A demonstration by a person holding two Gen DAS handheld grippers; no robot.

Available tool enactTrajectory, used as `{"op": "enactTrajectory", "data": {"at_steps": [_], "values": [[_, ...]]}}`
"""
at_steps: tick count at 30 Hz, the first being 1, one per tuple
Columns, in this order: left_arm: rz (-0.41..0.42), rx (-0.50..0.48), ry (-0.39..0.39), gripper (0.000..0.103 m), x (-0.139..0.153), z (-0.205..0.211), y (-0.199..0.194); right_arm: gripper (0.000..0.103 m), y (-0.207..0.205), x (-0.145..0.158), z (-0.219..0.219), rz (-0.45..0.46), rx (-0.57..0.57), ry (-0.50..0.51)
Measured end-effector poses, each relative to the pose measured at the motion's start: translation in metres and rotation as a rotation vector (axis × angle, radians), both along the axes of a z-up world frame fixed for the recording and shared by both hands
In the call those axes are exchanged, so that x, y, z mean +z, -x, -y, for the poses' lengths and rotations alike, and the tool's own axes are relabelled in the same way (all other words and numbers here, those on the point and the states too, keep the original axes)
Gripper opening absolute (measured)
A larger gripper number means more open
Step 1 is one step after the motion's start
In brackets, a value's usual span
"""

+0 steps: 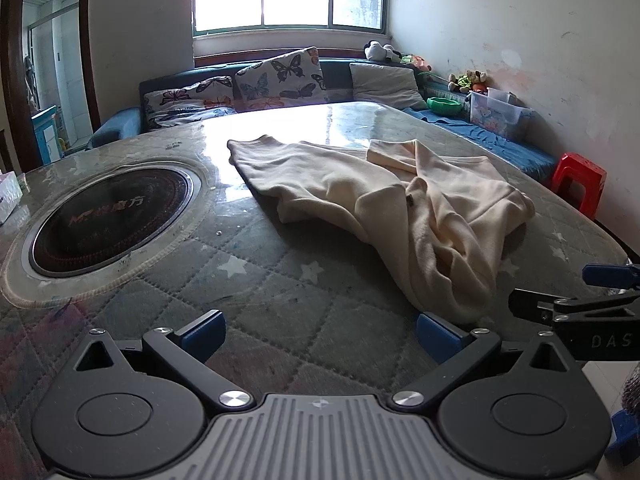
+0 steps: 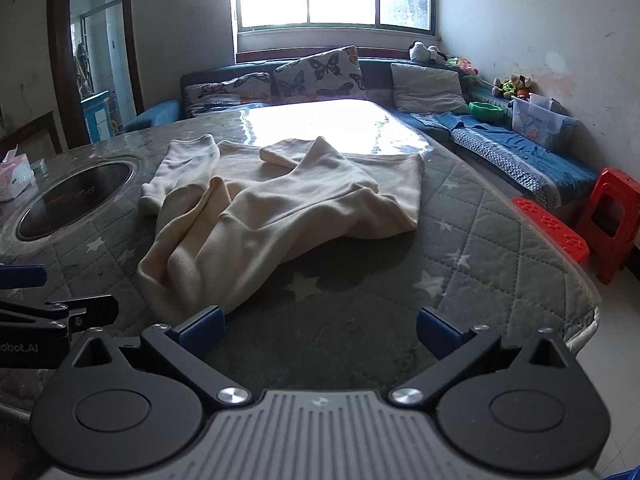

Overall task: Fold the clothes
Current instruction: 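Move both grippers toward the crumpled cream shirt on the table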

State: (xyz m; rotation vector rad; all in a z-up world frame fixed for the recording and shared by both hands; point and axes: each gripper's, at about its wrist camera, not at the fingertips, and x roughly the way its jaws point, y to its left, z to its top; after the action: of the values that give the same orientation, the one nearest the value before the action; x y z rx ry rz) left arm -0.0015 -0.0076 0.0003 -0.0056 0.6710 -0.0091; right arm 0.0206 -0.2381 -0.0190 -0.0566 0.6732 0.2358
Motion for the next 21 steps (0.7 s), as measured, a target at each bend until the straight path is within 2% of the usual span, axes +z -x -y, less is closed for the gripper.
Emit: {"op": "enactTrajectory", "data": {"at_steps": [21], "values": [[-0.030,-0.008,-0.053,0.103,0.000,0.025,0.014,0.103,0.012,0.000,0.005,0.003,0.013,-0.015]]}}
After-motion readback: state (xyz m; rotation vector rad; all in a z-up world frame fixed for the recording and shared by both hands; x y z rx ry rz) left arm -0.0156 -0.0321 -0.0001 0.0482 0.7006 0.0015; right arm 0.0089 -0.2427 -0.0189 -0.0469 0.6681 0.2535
